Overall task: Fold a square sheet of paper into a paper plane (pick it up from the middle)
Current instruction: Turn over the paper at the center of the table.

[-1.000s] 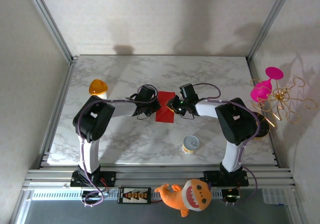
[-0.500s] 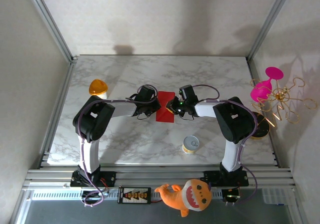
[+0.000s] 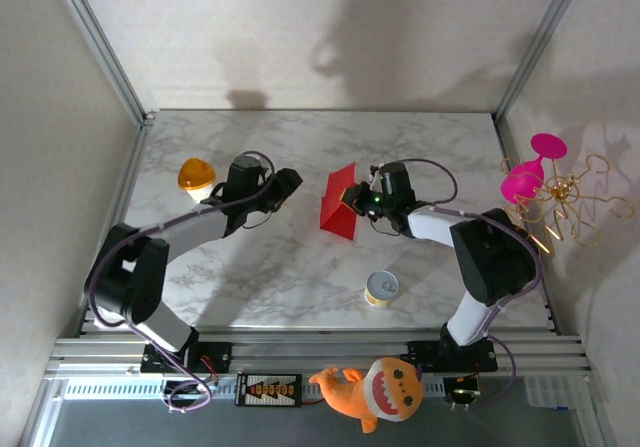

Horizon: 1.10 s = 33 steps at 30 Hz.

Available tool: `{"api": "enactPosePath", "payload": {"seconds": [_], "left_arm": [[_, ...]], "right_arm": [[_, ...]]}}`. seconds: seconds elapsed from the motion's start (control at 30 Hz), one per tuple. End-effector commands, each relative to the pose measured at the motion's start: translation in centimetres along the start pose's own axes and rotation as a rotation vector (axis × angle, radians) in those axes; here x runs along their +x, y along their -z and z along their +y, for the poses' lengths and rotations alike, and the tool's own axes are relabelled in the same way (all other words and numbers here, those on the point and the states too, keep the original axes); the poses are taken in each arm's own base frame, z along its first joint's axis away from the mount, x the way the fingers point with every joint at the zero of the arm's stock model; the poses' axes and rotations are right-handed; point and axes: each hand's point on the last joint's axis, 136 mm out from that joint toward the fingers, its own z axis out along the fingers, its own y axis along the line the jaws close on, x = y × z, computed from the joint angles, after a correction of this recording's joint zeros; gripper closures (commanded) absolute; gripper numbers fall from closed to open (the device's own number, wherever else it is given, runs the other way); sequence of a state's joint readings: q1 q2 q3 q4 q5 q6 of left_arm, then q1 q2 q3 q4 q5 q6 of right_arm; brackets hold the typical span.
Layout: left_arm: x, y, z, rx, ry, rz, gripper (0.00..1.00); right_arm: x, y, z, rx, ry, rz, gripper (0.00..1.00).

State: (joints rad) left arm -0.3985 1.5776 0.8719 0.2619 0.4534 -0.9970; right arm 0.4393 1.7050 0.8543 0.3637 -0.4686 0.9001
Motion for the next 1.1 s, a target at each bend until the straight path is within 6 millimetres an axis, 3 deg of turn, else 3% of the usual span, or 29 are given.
{"api": "enactPosePath", "payload": {"seconds": [0.0,0.17,0.3,0.53,0.73,1.07], "left_arm": [[2.0,1.1,-2.5,0.171,-0.021,0.066,0.22],[3.9,2.2,-4.3,0.339,0.011,0.116,0.02],[5.2,1.9,-5.1,0.381,0.000,0.148,0.01],[5.5,1.6,-6.1,0.420,-0.010,0.161,0.03],[5.4,1.6,-6.6,0.441,-0.013,0.163,0.14],[5.0,1.4,-6.1,0.424,-0.008,0.149,0.55]], "right_arm": [[-0.3,1.0,4.7,-0.165,0.115,0.035,1.00],[0.2,2.0,7.8,-0.297,0.121,0.083,1.00],[0.4,2.6,9.2,-0.368,0.101,0.105,1.00],[0.7,3.2,10.3,-0.431,0.074,0.136,1.00],[0.7,3.3,10.1,-0.443,0.052,0.144,0.99],[0.8,2.9,8.8,-0.398,0.041,0.146,0.94]]}}
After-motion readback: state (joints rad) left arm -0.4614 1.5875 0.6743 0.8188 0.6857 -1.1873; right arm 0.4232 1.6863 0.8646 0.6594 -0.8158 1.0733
